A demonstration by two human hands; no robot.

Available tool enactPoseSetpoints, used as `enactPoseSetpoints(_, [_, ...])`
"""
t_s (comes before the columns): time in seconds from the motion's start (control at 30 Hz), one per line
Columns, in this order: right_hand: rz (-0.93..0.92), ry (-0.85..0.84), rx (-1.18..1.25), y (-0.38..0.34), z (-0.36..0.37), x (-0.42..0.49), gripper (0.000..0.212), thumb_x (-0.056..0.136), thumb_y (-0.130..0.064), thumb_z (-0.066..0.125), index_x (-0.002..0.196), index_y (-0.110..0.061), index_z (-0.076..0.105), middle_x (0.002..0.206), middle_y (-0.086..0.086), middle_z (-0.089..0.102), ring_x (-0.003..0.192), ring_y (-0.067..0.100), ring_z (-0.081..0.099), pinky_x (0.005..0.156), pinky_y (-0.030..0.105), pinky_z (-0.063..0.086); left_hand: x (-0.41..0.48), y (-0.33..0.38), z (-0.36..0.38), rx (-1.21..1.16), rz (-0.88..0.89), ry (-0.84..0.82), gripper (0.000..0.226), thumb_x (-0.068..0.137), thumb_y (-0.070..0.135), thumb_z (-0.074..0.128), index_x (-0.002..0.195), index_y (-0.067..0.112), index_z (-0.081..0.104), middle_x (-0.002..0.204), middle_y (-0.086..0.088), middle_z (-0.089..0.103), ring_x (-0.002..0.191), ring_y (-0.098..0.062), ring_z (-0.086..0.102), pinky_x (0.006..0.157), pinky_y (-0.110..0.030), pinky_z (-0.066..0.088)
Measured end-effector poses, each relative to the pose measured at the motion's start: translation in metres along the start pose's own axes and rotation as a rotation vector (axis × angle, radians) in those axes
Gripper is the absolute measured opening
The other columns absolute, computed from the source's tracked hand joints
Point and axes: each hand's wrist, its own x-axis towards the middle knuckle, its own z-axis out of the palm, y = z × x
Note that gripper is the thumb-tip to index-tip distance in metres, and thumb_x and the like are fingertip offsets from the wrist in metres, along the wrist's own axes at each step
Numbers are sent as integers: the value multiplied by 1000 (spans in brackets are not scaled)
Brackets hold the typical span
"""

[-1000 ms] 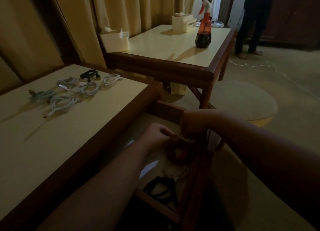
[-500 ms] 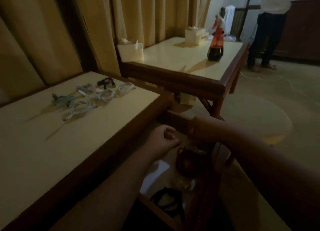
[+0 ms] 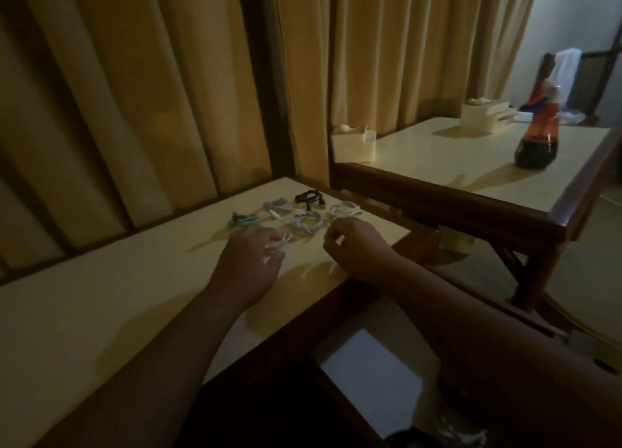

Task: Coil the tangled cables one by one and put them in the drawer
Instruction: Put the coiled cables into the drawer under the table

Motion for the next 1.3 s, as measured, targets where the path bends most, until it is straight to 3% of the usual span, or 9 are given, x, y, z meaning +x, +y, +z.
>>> enactPoseSetpoints(0.07, [-7, 20, -53, -4, 20, 21, 31, 95, -34, 65, 125, -27, 60, 135, -3, 51, 109, 14, 60, 92, 34, 56, 6, -21, 10, 105, -39, -28, 45, 90, 34, 66, 134, 28, 58, 139, -1, 55, 129, -25, 44, 107, -41, 40])
enactPoseSetpoints(0.17, [-8, -12, -169, -5, 41, 44, 50, 96, -36, 61, 143, -29, 46, 154, -4, 36, 121, 20, 57, 92, 37, 55, 9, -35, 20, 56, -113, -125, 59, 94, 40, 57, 149, 34, 37, 149, 2, 46, 133, -27, 37, 110, -45, 37])
enactPoseSetpoints(0.27, [-16, -23, -265, -4, 49, 59, 53, 100, -31, 53, 150, -29, 37, 158, -3, 35, 124, 23, 56, 88, 38, 56, 13, -40, 23, 79, -62, -151, 55, 95, 40, 54, 148, 32, 41, 147, 5, 49, 129, -26, 40, 106, -44, 39])
enactPoseSetpoints(0.37, [-32, -19, -309, -5, 51, 66, 46, 100, -22, 46, 146, -26, 45, 152, 1, 43, 116, 23, 60, 84, 37, 57, 15, -44, 24, 53, 6, -128, 43, 93, 39, 59, 134, 30, 58, 139, 7, 56, 122, -24, 47, 101, -44, 44])
enactPoseSetpoints(0.6, [-88, 44, -240, -3, 51, 63, 29, 102, -19, 49, 128, -23, 62, 122, 0, 63, 103, 15, 60, 87, 30, 53, 14, -51, 19, -31, 71, -8, 22, 86, 24, 71, 108, 26, 75, 108, 6, 71, 102, -18, 60, 89, -37, 52])
enactPoseSetpoints(0.87, [-162, 68, -58, 3, 29, 26, 27, 101, -14, 54, 125, -20, 66, 126, 0, 65, 111, 11, 59, 94, 22, 45, -13, -38, -5, -127, 145, -6, 18, 82, 18, 79, 99, 24, 80, 91, 8, 75, 82, -5, 66, 78, -36, 58])
enactPoseSetpoints(1.03, [-139, 71, 67, 30, -9, -46, 27, 97, -14, 61, 119, -29, 65, 122, -12, 64, 107, -1, 61, 92, 28, 56, -45, -4, -38, -267, 243, 13, 12, 82, 22, 81, 94, 24, 81, 87, 15, 74, 80, 0, 67, 71, -32, 58])
enactPoseSetpoints(1.17, [-80, 90, 198, 60, -41, -117, 25, 94, -13, 65, 112, -29, 69, 114, -13, 69, 107, 2, 66, 88, 32, 56, -77, 28, -49, -361, 378, -103, 15, 80, 22, 83, 95, 22, 81, 90, 17, 74, 84, -2, 70, 72, -29, 58])
enactPoseSetpoints(1.3, [1, -84, 78, 83, -65, -152, 28, 92, -9, 67, 110, -30, 69, 110, -16, 67, 102, -3, 66, 87, 28, 58, -93, 60, -28, -367, 467, -296, 16, 82, 34, 76, 95, 25, 81, 93, 17, 74, 85, 2, 68, 74, -19, 55])
